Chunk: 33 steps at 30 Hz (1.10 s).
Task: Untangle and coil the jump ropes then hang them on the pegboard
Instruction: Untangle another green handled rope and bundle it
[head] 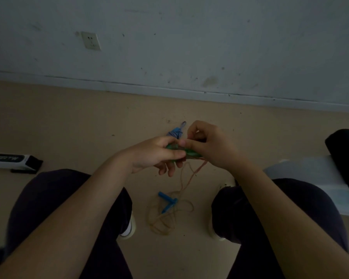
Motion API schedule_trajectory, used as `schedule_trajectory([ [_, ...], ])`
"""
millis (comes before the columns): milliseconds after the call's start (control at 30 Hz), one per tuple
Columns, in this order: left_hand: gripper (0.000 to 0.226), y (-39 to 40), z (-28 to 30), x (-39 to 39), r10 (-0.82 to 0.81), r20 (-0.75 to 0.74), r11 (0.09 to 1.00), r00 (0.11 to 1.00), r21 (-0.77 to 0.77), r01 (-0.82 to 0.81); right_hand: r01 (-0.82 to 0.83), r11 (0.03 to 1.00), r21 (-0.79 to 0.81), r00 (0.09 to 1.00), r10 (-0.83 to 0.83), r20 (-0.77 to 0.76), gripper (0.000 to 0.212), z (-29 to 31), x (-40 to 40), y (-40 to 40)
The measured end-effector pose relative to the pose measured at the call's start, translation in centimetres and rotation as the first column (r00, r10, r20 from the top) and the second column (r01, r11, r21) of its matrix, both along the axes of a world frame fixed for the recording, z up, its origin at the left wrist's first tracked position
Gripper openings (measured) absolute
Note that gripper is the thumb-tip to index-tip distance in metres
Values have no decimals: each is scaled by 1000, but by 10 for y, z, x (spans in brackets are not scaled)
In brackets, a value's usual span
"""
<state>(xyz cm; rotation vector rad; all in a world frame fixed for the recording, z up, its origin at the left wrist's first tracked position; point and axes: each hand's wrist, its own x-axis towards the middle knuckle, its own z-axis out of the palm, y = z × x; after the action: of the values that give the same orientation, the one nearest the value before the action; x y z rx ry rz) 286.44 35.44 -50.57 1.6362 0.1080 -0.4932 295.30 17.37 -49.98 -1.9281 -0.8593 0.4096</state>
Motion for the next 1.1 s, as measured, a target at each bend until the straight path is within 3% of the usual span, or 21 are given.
schedule_trajectory([
  [100,29,0,1,-2,-20,-37,998,999,-63,17,41,999,27,994,-38,-101,35,-2,2,-1],
  [200,31,-1,1,-3,-8,-52,996,999,-89,4,19,999,39,998,-16,-65,37,-5,4,-2],
  [333,21,-5,0,-3,-2,-46,1000,999,9,2,-25,999,43,999,26,-34,31,-10,6,-1],
  [533,9,-6,-3,-4,-48,87,990,995,136,36,19,1000,-19,996,-21,-84,20,-8,3,0],
  [733,16,-11,-5,-1,-15,181,990,983,144,-12,2,1000,-29,955,-11,-297,25,4,2,-3],
  [933,47,-9,-6,-3,13,277,985,961,160,-59,-9,1000,0,902,8,-431,30,5,3,-6],
  [1100,30,-10,-3,1,227,352,970,908,1,-243,-1,985,172,794,105,-598,38,7,8,-10],
])
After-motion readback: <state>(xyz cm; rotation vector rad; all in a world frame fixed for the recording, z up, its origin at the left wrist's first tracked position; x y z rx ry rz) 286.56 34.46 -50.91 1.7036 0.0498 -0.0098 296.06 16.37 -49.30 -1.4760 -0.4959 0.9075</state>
